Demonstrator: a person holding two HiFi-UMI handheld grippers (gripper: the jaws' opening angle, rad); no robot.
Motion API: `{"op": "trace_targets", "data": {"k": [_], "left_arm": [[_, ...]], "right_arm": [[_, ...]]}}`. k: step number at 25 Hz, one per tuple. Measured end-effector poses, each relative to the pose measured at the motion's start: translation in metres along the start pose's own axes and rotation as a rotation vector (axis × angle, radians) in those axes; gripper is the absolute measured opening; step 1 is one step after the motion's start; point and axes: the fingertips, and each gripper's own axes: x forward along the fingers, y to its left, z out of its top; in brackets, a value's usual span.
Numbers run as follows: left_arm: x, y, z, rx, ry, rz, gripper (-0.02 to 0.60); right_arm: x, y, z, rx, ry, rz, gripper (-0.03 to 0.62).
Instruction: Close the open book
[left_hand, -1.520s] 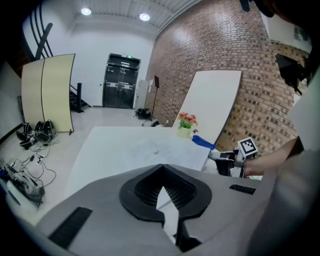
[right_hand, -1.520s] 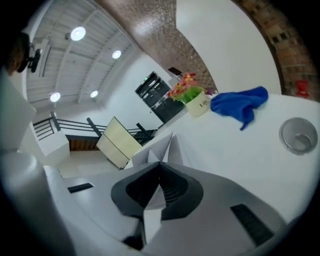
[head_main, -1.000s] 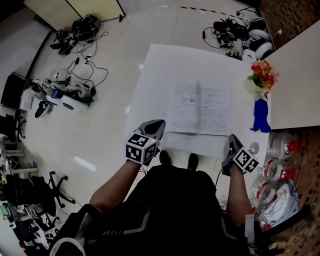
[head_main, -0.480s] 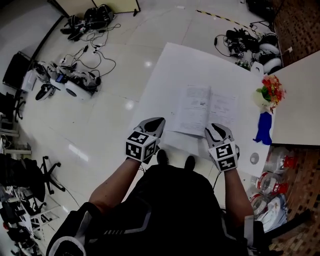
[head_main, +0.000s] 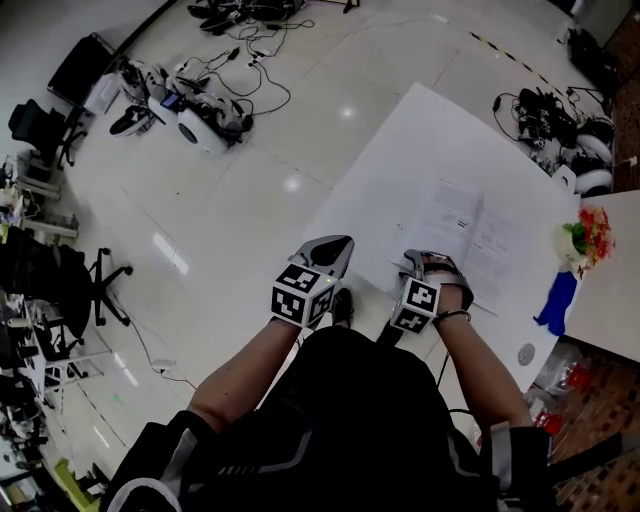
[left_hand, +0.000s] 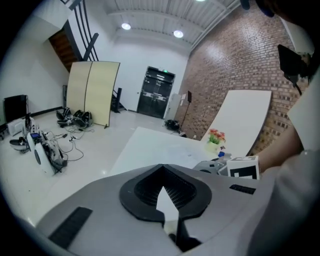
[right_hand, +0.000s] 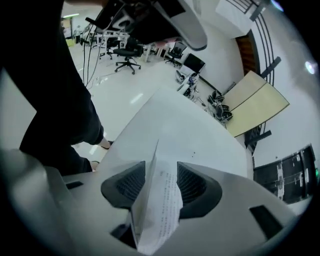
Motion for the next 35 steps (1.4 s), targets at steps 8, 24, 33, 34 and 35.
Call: {"op": "trace_targets", "data": {"k": [8, 24, 33, 34, 35], "left_arm": [[-0.014, 0.016, -0.008, -0.042, -0.014, 0.042, -0.006], [-0.006, 0.009, 0.003, 0.009, 0.003, -0.016, -0.006], [0.034, -0.030, 0.020, 0.111, 0.043, -0.153, -0.006], [0.040, -0.036, 0.022, 0.127, 0.051, -0.176, -0.006], [0.046, -0.043, 0.024, 0.144, 0.060, -0.200, -0.006]], "right_arm": [[0.013, 0.001, 0.001, -0.029, 0.018, 0.021, 0.155], [-0.020, -0.023, 0.010, 0.121, -0.054, -0.192, 0.014], [-0.116, -0.052, -0.038, 0.680, -0.317, -0.479, 0.006], [-0.124, -0.051, -0.047, 0.745, -0.337, -0.507, 0.006], [-0.132, -0.048, -0.058, 0.811, -0.353, -0.534, 0.005]]}}
